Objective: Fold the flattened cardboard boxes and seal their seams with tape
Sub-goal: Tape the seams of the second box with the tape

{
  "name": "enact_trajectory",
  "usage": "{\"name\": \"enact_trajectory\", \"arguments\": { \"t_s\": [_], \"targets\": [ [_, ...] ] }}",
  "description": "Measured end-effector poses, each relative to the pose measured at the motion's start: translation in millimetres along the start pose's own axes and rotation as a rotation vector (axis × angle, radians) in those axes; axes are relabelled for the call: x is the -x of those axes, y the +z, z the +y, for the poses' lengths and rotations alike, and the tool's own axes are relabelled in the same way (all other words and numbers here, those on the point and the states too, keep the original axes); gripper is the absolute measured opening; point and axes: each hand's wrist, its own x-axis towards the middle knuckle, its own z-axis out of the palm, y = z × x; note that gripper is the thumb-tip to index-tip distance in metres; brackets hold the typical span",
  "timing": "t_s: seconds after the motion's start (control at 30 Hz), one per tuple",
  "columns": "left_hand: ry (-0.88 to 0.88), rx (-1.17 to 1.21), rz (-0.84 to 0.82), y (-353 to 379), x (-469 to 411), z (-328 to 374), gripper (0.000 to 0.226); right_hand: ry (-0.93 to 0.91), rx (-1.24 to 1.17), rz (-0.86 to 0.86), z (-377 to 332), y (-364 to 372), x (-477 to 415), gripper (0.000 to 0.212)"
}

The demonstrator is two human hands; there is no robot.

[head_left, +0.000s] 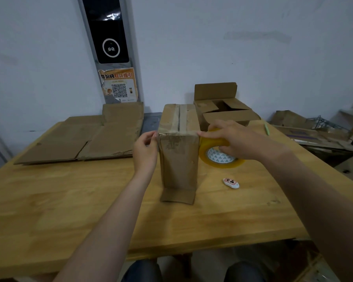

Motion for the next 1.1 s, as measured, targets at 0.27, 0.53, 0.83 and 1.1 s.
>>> {"name": "enact_trajectory", "arguments": {
  "t_s": [0.27, 0.53, 0.83, 1.1],
  "targets": [
    [-0.162, -0.076, -0.109, -12.4, -12.6, -0.1, 0.068, 0.005, 0.003, -0.007, -2.7, 0.1, -6.6, 0.077],
    [0.153, -0.136, -0.039, -27.6, 6.9, 24.8, 0.027, 0.012, -0.012, -0.006, -6.4, 1.3, -9.5, 0.076],
    [-0.038, -0.238, -0.329, -18.3, 19.0, 39.8, 0.061, 0.027, -0.017, -0.003, -9.1, 2.4, -10.3, 0.077],
    [0.673, -0.889, -0.489, 2.3, 39.2, 49.8, 0.066, 0.023, -0.061, 0.017, -12.4, 0.4, -13.1, 0.074]
  ]
}}
